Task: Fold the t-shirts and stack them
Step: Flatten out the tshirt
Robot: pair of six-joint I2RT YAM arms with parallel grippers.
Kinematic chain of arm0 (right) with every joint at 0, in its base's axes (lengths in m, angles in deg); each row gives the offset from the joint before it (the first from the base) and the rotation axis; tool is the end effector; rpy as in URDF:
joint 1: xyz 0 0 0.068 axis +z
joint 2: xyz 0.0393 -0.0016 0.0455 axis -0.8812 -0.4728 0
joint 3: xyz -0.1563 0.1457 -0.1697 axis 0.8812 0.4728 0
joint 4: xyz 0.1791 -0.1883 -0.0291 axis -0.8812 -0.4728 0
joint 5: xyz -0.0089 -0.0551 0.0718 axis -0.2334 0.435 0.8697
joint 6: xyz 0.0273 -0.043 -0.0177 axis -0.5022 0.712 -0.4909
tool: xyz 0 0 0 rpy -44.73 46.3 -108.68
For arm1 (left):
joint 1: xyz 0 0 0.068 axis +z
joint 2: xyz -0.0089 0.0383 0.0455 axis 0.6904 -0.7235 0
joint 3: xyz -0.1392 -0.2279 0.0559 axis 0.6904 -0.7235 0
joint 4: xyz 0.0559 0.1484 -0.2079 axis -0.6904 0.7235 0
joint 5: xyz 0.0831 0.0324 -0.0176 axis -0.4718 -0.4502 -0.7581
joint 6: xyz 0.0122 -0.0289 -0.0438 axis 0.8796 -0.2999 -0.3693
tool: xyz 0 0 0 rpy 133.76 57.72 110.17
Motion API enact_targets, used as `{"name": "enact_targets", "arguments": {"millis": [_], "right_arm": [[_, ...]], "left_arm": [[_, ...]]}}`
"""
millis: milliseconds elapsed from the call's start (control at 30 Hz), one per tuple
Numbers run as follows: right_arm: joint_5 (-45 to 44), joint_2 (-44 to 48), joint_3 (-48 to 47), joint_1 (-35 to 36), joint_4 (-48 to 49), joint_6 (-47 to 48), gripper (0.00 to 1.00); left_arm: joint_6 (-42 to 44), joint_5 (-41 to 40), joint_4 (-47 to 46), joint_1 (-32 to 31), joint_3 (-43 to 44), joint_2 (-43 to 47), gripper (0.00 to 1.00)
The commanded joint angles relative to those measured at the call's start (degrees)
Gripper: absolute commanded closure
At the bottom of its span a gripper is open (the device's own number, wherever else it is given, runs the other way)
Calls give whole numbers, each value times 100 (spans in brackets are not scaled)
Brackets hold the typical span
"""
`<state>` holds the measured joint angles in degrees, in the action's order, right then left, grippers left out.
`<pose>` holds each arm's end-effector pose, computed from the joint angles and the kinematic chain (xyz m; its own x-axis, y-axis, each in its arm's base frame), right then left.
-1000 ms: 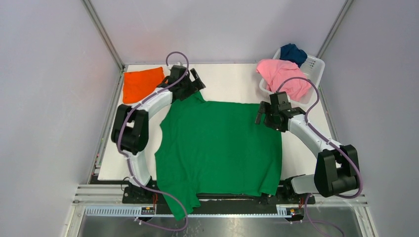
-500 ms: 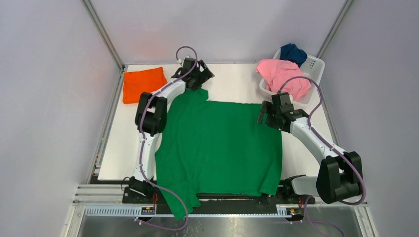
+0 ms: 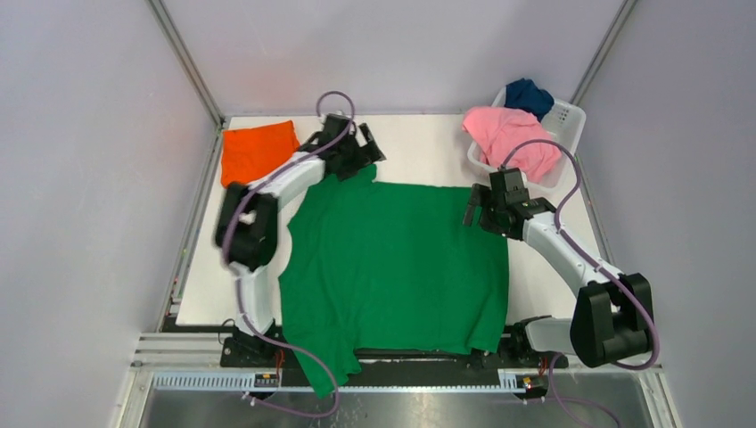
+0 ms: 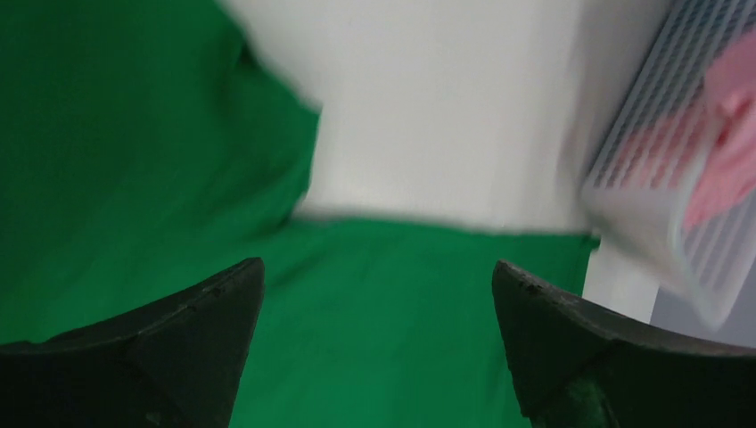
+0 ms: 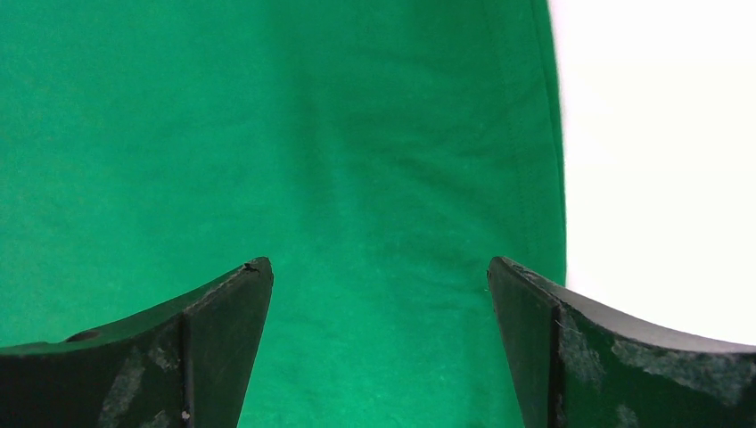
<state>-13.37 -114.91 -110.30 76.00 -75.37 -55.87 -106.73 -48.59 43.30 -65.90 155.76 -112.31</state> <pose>0.2614 0.0614 0.2351 -0.7456 0.2498 -0.6178 0.1710 0.9678 0.1850 0.4606 -0.1931 0.2073 -0.7475 -0.4770 -0.4622 -0.1244 0.7841 -0.6081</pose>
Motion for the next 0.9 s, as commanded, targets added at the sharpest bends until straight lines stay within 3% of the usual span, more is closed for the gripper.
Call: {"name": "enact_targets", "arguments": {"millis": [0, 67, 133, 300, 533, 867], "right_arm": [[358, 59, 180, 15, -6, -115, 0], [502, 39, 247, 35, 64, -196, 0], [686, -32, 307, 50, 149, -237, 0], [1070, -459, 289, 75, 323, -334, 1], [1442, -1122, 11, 71, 460, -443, 1], [1422, -2464, -1165, 49, 291, -387, 0]], "left_arm": [[547, -660, 10, -31, -2327, 2917, 1], [551, -778, 36, -52, -3695, 3788, 1], [421, -1034, 224, -44, -4442, 4402, 1], [395, -1418, 601, 15, -4999, 4712, 1], [312, -1558, 776, 285, -4456, 3408, 1], [564, -1246, 2093, 695, -2054, 1095, 1]]}}
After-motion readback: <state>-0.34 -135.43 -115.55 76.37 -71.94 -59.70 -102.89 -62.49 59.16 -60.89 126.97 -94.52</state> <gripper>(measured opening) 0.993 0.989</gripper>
